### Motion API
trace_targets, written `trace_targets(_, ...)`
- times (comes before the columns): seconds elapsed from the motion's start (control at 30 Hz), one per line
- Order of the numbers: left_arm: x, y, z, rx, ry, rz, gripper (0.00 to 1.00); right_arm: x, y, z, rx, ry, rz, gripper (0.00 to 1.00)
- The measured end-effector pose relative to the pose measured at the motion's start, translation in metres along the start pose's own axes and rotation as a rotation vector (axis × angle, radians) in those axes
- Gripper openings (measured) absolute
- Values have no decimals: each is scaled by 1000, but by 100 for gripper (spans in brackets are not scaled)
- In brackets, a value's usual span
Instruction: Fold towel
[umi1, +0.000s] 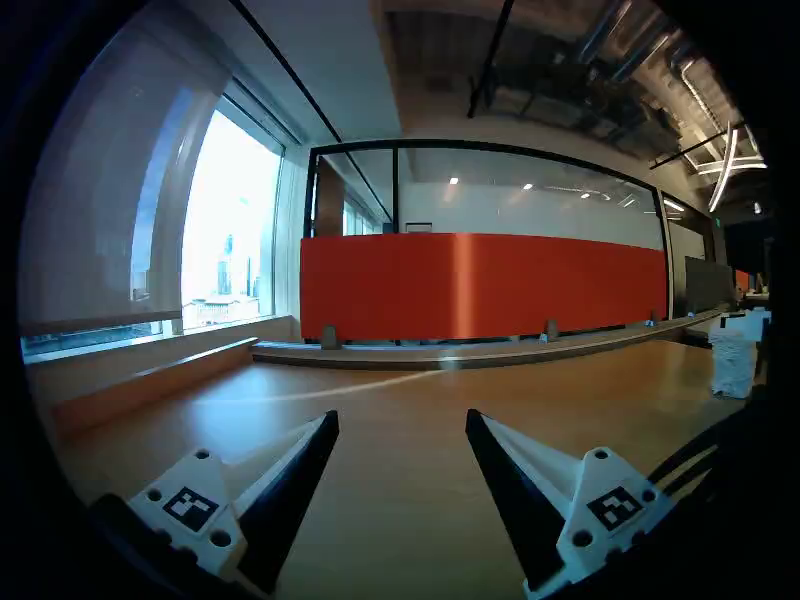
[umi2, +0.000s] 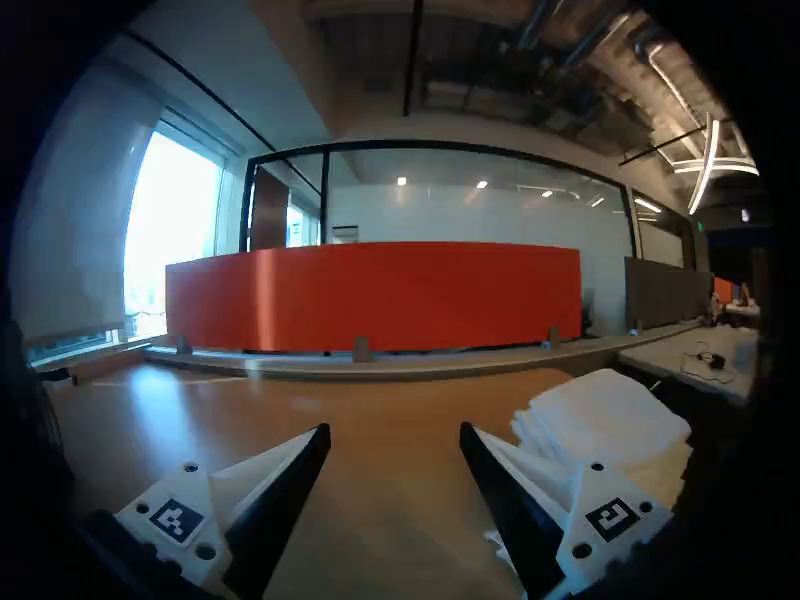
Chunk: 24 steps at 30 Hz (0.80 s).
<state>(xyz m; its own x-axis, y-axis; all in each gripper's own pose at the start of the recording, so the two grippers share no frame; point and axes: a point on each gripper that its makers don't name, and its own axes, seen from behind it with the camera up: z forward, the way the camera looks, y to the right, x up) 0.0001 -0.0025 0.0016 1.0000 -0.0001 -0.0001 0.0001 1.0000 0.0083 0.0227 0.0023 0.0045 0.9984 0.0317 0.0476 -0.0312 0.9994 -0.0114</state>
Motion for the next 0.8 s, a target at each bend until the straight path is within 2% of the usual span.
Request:
trace_targets(0.27, 0, 0, 0, 0, 0, 0, 94, -13, 10, 0, 0, 4, 40, 100)
trace_targets(0.8, 0, 0, 0, 0, 0, 0, 94, -20, 9, -1, 13, 39, 36, 100)
